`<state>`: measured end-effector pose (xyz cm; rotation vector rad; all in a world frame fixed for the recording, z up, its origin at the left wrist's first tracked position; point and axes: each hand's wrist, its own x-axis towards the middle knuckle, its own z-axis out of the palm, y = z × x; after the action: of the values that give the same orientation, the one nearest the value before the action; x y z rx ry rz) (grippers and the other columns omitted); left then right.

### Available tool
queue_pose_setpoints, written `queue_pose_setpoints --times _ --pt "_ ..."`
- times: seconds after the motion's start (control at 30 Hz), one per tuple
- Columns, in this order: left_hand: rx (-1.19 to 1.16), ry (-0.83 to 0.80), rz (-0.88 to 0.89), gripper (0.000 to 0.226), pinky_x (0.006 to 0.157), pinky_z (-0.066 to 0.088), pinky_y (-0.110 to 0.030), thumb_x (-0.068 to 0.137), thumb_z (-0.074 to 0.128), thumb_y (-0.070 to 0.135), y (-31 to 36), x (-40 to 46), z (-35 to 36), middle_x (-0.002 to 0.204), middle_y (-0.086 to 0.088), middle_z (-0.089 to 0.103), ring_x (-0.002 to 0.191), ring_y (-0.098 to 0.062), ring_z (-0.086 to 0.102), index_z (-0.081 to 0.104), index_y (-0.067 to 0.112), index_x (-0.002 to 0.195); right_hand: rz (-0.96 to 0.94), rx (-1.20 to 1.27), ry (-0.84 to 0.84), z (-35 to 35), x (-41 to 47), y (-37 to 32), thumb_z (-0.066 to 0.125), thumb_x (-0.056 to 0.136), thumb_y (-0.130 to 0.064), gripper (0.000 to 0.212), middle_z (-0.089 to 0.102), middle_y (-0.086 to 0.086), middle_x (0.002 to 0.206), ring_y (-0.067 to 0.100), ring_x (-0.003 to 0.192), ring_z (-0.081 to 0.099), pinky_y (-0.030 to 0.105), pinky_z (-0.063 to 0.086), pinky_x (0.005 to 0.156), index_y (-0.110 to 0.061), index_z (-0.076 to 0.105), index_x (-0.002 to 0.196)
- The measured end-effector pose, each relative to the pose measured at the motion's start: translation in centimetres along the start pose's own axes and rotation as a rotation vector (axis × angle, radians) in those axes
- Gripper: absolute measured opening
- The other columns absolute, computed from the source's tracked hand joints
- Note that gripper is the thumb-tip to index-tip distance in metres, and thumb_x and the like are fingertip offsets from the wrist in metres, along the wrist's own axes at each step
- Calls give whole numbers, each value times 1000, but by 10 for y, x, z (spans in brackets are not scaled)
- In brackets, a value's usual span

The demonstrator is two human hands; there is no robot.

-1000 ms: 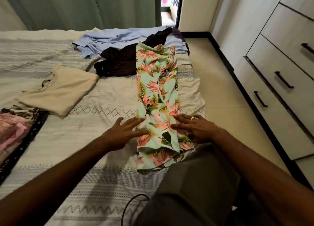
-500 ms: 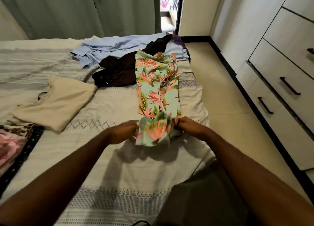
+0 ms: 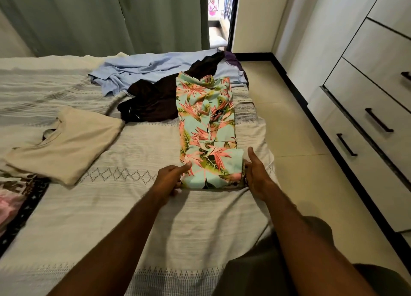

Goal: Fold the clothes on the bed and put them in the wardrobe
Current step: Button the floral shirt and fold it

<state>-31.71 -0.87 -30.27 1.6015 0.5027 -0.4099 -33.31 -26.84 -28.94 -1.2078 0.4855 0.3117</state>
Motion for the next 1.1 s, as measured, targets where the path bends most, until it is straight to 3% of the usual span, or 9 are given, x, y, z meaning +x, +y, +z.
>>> queue_pose_setpoints --times 0.1,0.17,0.37,0.53,0.63,0.77,0.87,0.97,1.1 --pt "153 68 99 51 65 58 -41 56 86 60 1 1 12 79 -6 75 75 -27 70 76 15 78 -69 -307 31 -1 4 10 59 101 -36 40 72 10 120 28 109 70 45 56 97 -13 62 134" --pt "249 163 106 39 79 61 -47 62 74 59 -6 2 21 84 -2 76 81 -28 71 73 24 78 -205 -613 135 5 3 15 60 100 -28 40 67 8 130 27 119 64 42 50 104 -16 58 139" --pt "193 310 386 27 82 55 -49 103 44 35 -13 -6 19 97 -13 69 92 -34 65 60 14 98 -624 -882 155 32 5 6 55 100 -37 37 71 4 117 25 107 68 34 55 84 -23 57 135" --pt "380 339 253 18 71 53 -37 95 64 25 -9 -3 5 83 -9 65 82 -32 65 63 12 83 -193 -963 428 27 19 1 65 91 -46 41 65 13 117 36 107 63 39 52 86 -19 52 119" --pt "347 311 273 17 70 58 -43 85 75 23 -10 1 -1 88 -10 70 81 -32 68 60 15 91 -218 -991 517 23 11 8 69 89 -45 44 65 15 113 38 103 63 40 49 81 -16 48 115" --pt "412 259 608 36 62 54 -31 80 82 28 -24 -10 -9 94 -4 67 75 -19 66 55 22 103 -556 -894 403 12 1 22 74 84 -44 48 63 9 110 28 97 63 34 50 76 -21 51 119" --pt "746 227 916 51 71 50 -30 73 75 56 -37 -14 -20 109 -6 60 92 -18 58 67 16 105 -840 -1192 96 -9 -2 32 74 73 -57 69 47 2 145 24 126 50 39 46 95 -27 54 131" --pt "1070 103 1018 63 91 44 -45 74 60 72 -50 -8 -25 137 -4 59 124 -22 52 70 26 117 -713 -1594 -147 -17 -5 33 63 84 -59 77 11 -9 168 19 152 18 46 30 112 -41 31 153" --pt "1180 -8 842 78 100 29 -42 80 39 77 -44 -6 -22 155 8 44 145 -13 35 55 32 142 -612 -1635 -112 -9 -10 24 50 100 -48 65 9 -11 168 10 154 10 47 27 117 -43 19 158"
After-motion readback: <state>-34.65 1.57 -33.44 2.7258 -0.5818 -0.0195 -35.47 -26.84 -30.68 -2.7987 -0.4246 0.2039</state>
